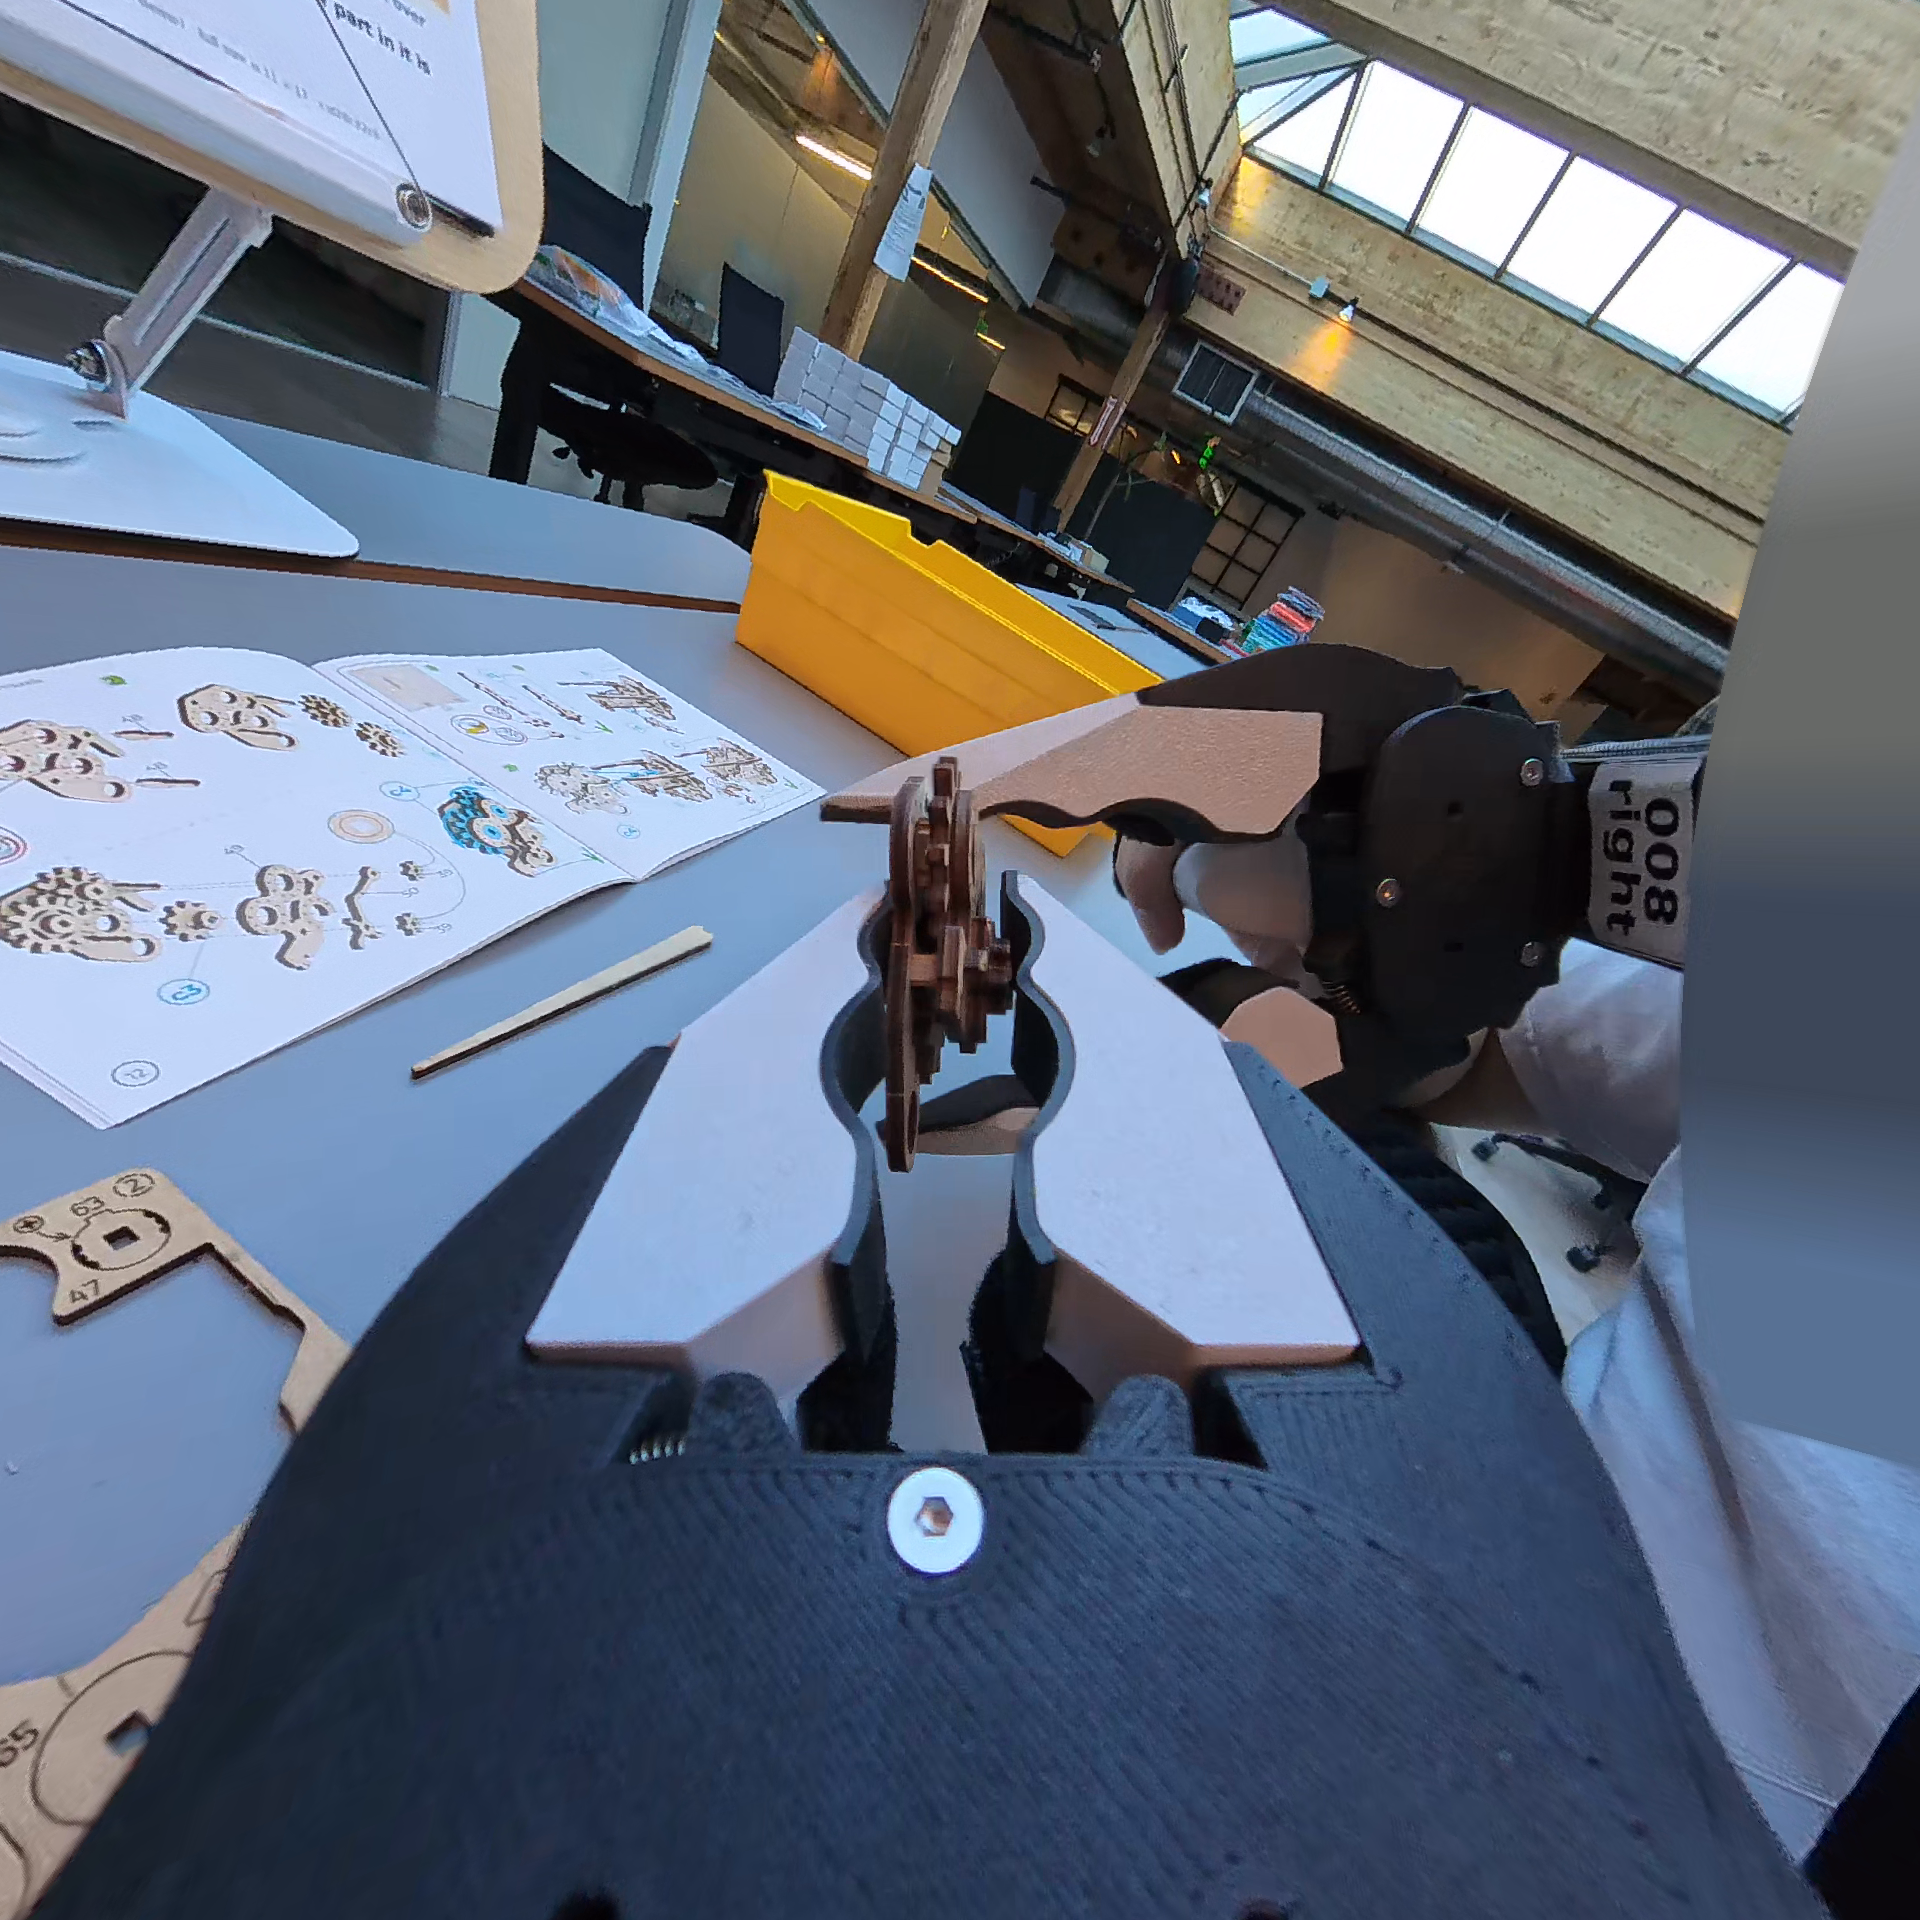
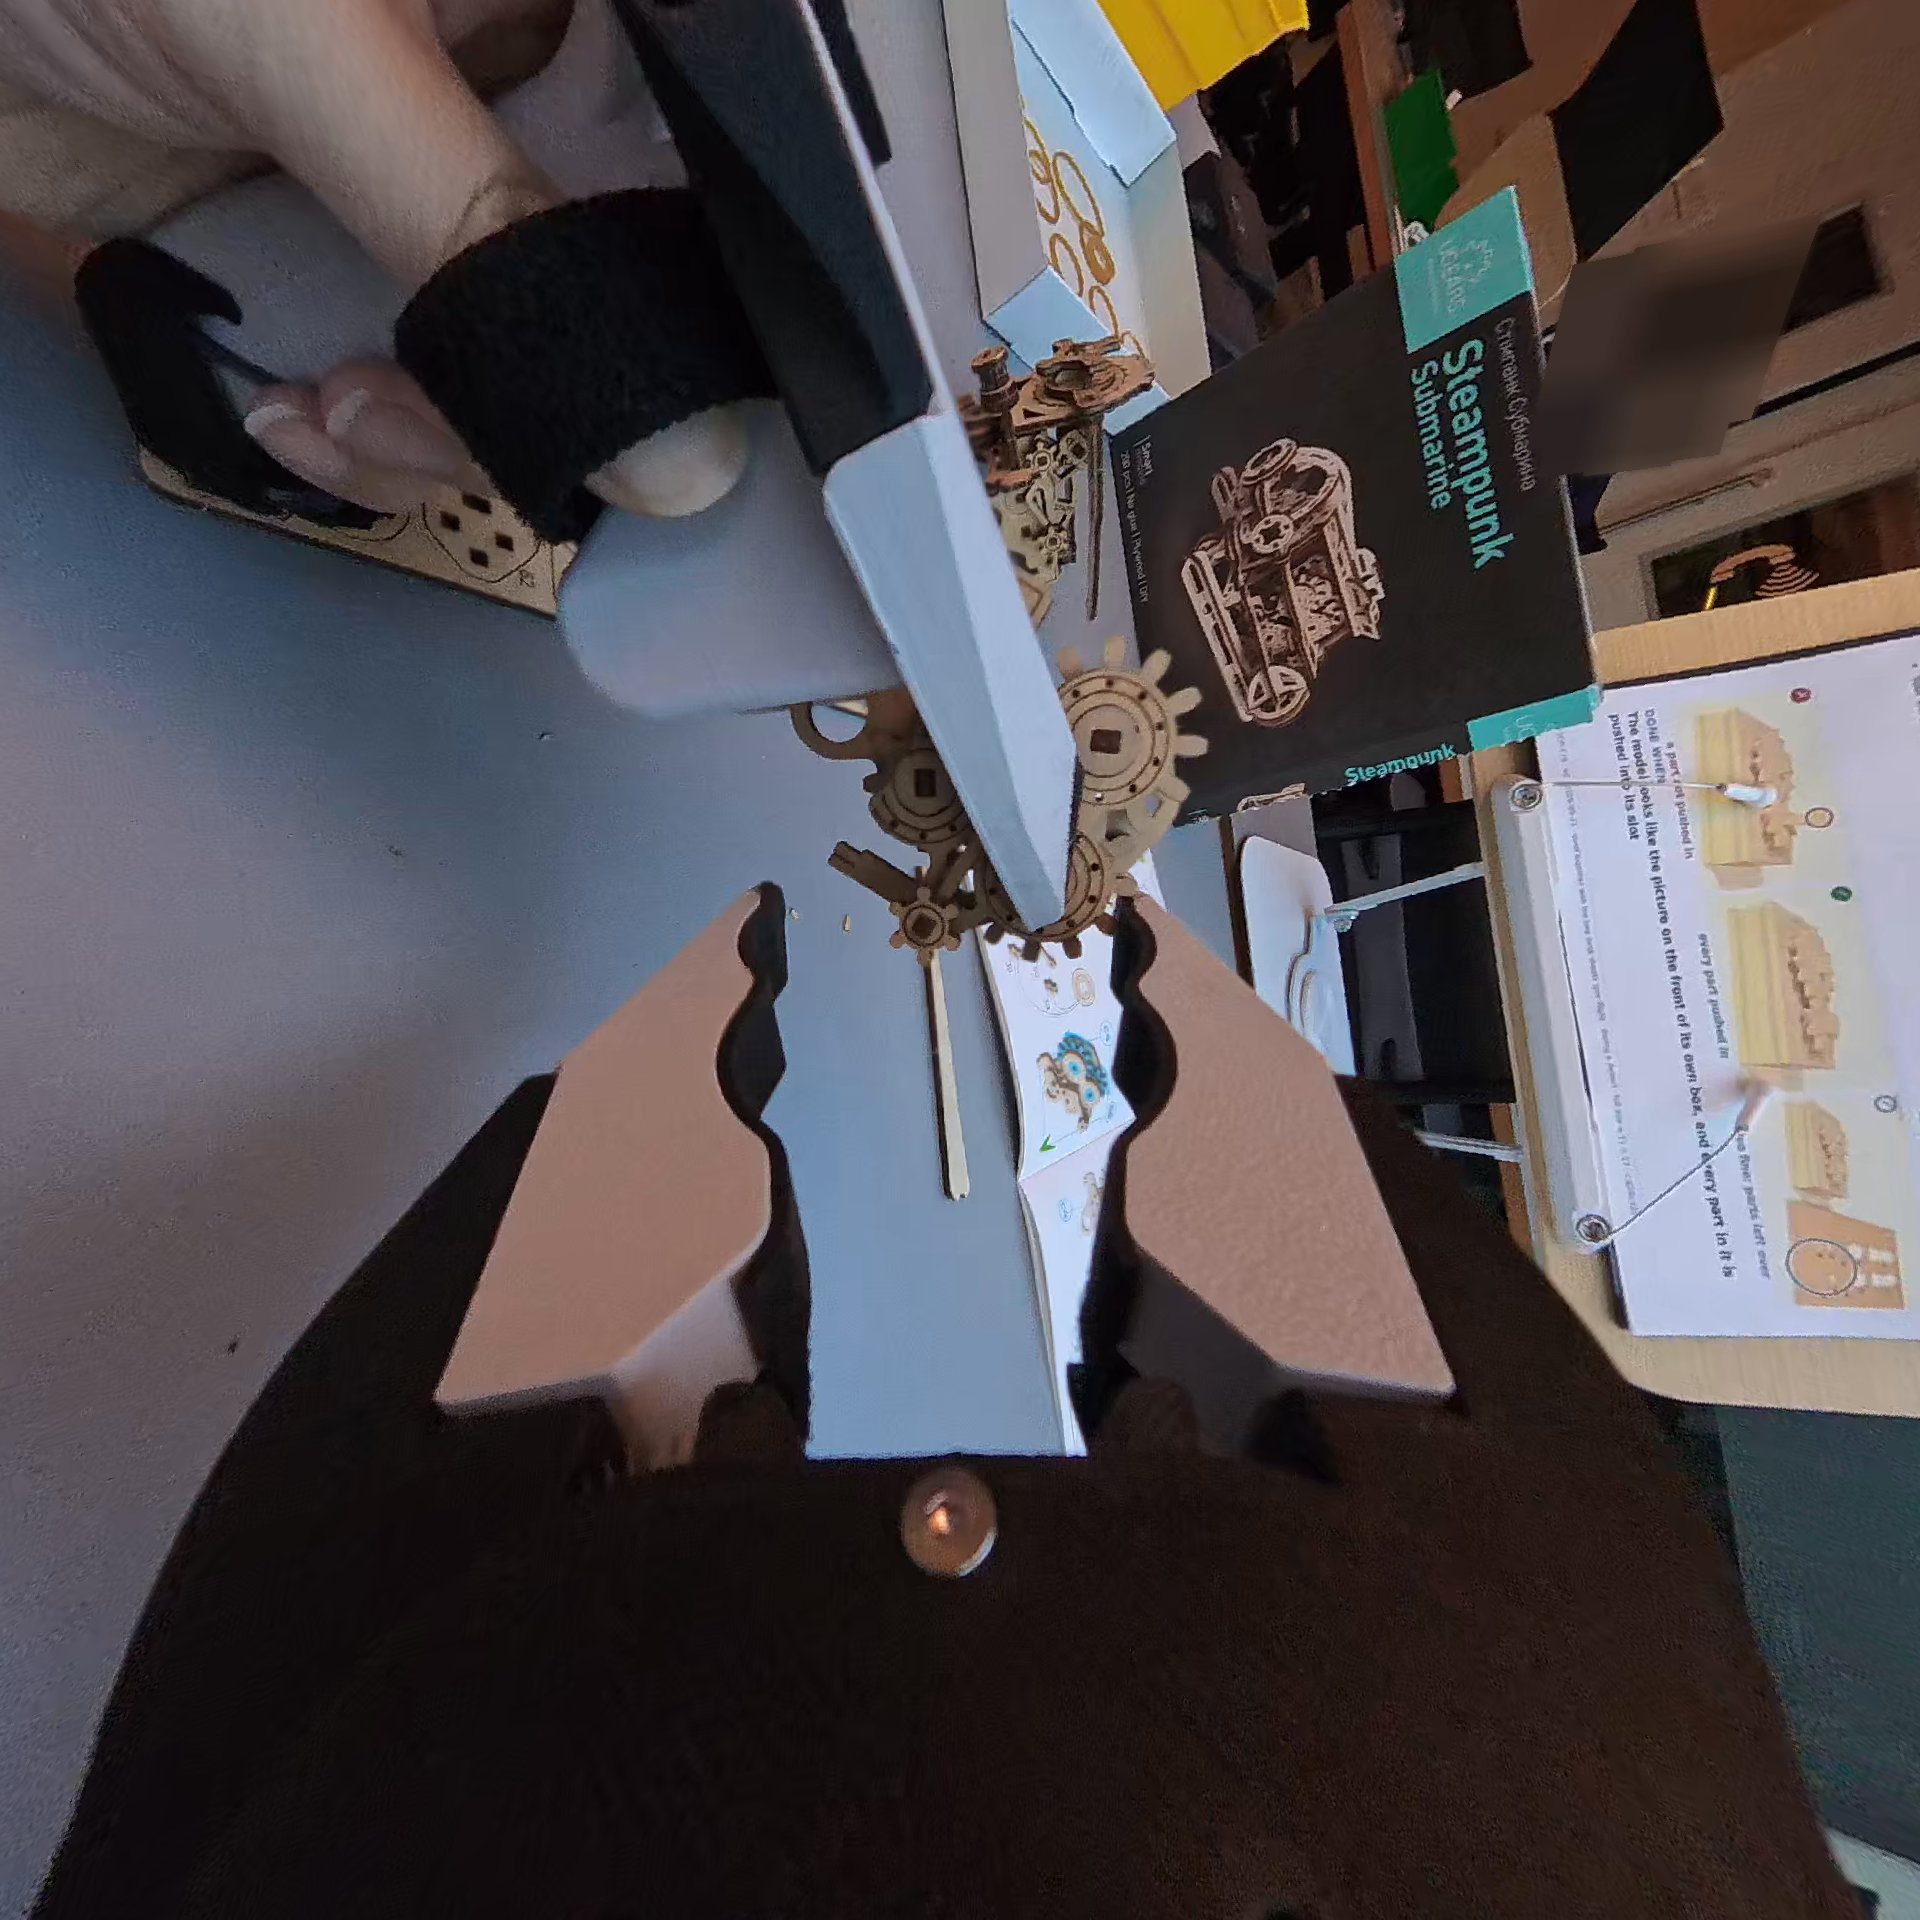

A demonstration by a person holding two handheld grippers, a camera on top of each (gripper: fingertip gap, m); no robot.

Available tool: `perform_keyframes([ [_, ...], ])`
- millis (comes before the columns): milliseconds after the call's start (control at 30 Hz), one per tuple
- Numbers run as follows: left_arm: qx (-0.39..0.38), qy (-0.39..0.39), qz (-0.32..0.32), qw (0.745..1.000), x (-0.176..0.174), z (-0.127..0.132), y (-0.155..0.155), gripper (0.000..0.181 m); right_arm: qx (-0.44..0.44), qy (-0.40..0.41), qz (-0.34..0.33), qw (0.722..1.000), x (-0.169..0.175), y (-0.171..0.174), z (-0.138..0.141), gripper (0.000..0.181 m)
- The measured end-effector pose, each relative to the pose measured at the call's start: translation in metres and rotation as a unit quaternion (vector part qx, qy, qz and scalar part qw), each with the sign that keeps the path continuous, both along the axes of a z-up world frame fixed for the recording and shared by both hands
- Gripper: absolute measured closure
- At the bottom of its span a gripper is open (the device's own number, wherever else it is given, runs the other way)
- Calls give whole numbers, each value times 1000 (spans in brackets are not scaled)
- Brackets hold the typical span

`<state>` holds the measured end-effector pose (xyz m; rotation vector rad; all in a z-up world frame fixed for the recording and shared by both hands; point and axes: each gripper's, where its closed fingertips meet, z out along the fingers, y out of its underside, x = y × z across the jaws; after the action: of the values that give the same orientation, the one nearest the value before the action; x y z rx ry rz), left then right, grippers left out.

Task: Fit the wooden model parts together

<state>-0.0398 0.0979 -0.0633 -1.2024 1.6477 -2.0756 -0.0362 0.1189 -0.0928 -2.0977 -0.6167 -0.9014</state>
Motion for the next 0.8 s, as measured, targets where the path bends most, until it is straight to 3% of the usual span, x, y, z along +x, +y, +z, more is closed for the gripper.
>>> perform_keyframes([
  [33,-1,3,3,1000,1,-1,0,166,-3,6,-6,1000,1,-1,-2,121],
  [300,22,12,9,1000,4,-9,-4,166,-16,20,-19,999,9,-6,-3,141],
  [600,-28,53,-75,995,-3,-7,-9,157,-49,-45,-4,998,19,-15,1,141],
  [800,60,35,-81,994,-7,-12,-7,160,-48,-24,-12,998,23,-17,3,141],
])
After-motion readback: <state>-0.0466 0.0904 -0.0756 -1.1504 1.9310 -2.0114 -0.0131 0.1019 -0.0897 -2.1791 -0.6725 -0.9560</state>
